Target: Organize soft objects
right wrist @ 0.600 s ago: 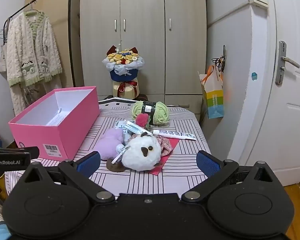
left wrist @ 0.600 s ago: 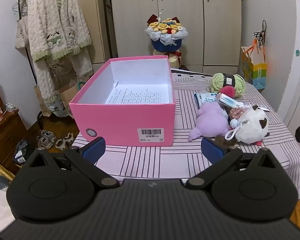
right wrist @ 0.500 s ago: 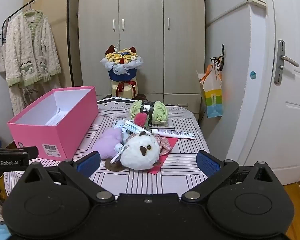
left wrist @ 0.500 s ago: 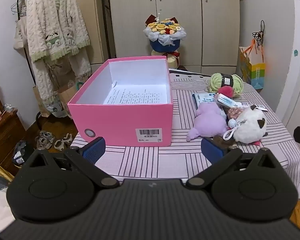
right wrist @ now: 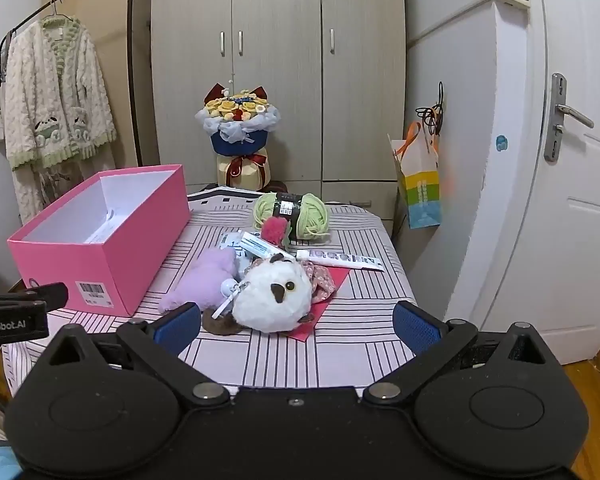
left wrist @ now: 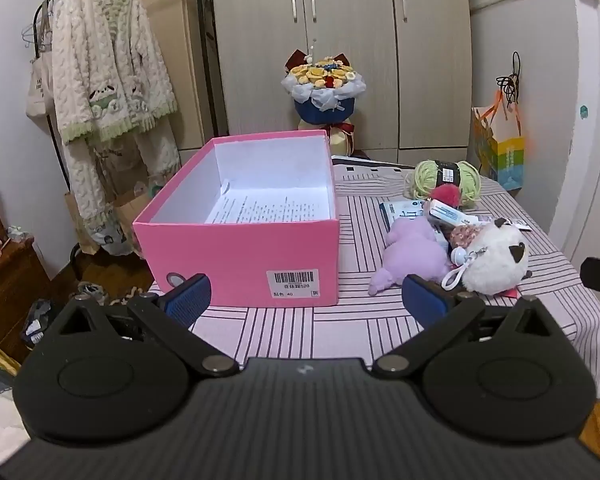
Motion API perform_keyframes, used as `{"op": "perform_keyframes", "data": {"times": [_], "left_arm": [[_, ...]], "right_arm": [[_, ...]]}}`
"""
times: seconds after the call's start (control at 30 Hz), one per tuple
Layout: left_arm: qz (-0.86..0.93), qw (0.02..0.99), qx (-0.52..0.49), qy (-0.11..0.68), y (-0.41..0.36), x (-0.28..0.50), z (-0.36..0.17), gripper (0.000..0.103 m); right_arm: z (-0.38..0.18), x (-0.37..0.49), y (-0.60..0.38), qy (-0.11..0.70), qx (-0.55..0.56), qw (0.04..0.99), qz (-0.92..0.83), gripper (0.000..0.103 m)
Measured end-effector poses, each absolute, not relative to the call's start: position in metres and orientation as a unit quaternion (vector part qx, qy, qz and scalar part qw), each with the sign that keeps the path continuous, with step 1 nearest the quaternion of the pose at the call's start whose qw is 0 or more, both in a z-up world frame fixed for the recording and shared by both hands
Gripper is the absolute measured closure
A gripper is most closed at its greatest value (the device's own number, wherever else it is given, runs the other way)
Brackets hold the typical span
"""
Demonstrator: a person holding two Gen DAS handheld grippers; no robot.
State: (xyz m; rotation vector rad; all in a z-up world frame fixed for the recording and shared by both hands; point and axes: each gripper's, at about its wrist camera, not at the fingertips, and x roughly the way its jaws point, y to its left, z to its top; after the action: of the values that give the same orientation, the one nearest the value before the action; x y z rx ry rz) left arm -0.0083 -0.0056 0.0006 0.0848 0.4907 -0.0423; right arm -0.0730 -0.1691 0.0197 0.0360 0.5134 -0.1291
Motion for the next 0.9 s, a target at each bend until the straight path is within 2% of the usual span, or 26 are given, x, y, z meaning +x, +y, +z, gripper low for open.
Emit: {"op": "perform_keyframes", "data": {"times": [0.9], "left_arm": [[-0.041,0.972,0.036,0.229,-0.0028,-0.0117,-0.0052,0.0]], "right_arm": [[0.015,-0.0706,-0.1711,0.262,0.015,0.963,-0.069,0.0]]}}
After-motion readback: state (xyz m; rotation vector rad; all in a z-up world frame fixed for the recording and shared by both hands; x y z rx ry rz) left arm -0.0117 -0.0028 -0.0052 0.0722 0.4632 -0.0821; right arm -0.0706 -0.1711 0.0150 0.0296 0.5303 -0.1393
